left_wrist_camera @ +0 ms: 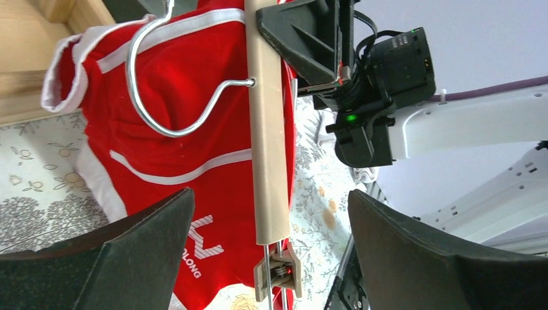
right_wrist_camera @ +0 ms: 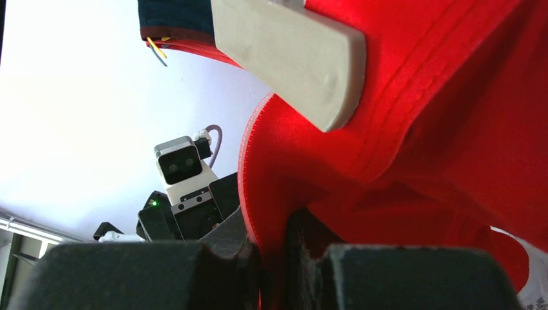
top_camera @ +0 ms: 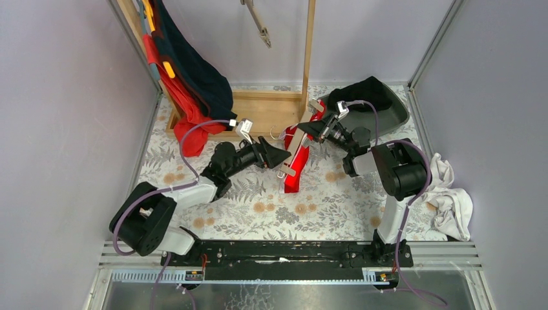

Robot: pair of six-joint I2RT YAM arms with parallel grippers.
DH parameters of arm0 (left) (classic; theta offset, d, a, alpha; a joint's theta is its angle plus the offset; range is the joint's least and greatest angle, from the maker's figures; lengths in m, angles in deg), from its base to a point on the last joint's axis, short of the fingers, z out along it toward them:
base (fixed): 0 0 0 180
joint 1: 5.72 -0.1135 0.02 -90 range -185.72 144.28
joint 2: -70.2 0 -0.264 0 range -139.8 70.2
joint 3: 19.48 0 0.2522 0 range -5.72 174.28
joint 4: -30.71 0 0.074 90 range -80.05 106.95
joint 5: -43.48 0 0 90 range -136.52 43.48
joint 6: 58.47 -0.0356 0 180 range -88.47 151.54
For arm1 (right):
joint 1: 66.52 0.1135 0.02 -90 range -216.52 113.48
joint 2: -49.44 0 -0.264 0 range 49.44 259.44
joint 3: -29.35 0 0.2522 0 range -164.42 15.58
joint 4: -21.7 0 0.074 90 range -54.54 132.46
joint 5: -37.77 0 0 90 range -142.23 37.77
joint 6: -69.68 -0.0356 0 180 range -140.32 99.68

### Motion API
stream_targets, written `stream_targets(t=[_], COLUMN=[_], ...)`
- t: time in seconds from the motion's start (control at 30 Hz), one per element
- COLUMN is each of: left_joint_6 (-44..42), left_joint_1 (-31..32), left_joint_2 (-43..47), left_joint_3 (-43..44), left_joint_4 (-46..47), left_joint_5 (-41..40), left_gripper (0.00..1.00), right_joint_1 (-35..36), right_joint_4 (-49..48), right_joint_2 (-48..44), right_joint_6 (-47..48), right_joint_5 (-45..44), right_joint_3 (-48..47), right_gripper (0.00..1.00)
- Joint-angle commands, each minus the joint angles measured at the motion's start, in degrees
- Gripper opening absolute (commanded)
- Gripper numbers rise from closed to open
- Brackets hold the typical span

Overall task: Clip the underwear to the hanger
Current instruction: Place the hanger at the clothesline.

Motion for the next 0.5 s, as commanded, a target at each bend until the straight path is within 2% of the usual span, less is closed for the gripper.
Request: stream_targets(t=[0.0,0.1,0.37,0.47], left_joint_6=[2.2,3.2,5.7,5.6], left_joint_1=[-0.5,-0.5,-0.3,-0.1], left_joint_2=[-1.5,-3.4,-8.4,-8.9], left_joint_3=[-0.3,0.4,2.1,2.7], left_joint_4=[9.4,11.5,17.2,17.7], left_joint_5=[3.5,3.8,4.8,4.3], left_gripper=[0.85,0.81,0.55,0.54], right_joint_1=[0.1,0.1,0.1,0.3], right_joint_4=[-7.9,-8.0,-7.9,-7.9], right_joint_2=[-2.4,-2.8,-3.8,-4.1], right_joint_6=[-1.6,-1.7,-1.8,-1.8], right_joint_5=[2.2,2.4,2.9,3.0], right_joint_3=[-2.7,-2.6,-2.1,-2.0], right_gripper=[0.0,0.0,0.0,0.0])
